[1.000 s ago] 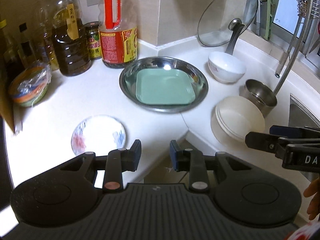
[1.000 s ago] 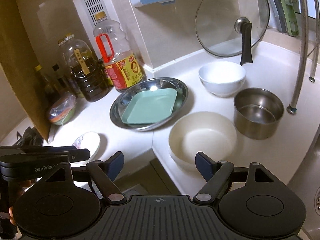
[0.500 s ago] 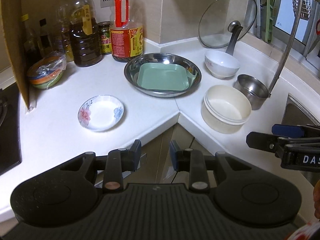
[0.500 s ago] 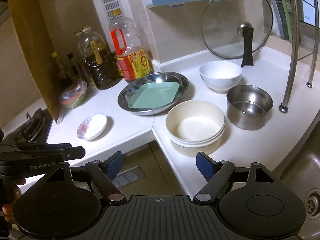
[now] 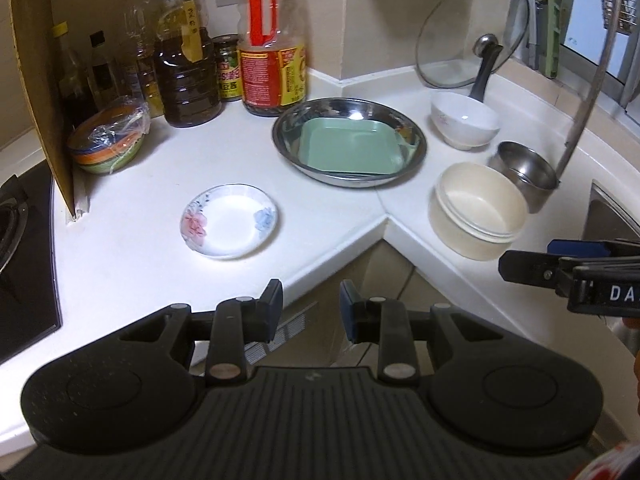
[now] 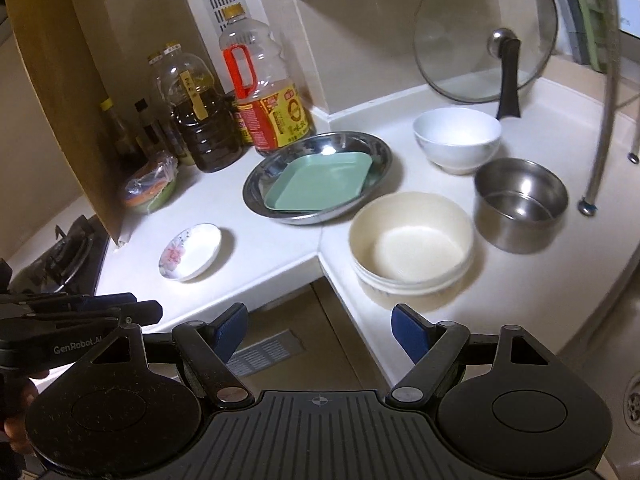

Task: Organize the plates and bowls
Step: 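Move both grippers toward the white floral saucer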

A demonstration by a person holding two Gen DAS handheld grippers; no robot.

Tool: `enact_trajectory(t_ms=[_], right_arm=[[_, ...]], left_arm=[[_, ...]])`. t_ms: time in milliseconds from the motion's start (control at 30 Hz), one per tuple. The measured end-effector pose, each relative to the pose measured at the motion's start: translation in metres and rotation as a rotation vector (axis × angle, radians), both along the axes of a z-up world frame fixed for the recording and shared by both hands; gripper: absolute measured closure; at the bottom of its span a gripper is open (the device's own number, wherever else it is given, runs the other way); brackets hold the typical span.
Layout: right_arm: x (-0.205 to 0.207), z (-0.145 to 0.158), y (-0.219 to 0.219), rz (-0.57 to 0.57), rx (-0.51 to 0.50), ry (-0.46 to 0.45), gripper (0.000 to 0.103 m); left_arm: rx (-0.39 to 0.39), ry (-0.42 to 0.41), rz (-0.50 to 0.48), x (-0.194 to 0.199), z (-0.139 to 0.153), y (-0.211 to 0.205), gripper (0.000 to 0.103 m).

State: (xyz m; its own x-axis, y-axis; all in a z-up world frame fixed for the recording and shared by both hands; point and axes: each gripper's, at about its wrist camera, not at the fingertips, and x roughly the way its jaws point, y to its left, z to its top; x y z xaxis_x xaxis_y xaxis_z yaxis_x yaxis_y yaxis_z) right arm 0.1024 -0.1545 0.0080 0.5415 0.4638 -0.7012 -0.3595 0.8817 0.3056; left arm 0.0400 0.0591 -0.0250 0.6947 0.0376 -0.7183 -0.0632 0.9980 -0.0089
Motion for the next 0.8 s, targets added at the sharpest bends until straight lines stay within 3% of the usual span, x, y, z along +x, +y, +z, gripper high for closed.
enact_trajectory(t_ms=[567, 800], right_arm=[[0.053, -0.03, 0.075, 0.052, -0.005, 0.045, 0.025], [0.069, -0.045, 0.105, 0.105, -0.008, 0.061, 0.038]], left_arm=[[0.013, 0.06, 0.081, 0.043, -0.017, 0.075, 0.076], [-0.005, 0.071, 0.102, 0.06, -0.026, 0.092, 0.076]])
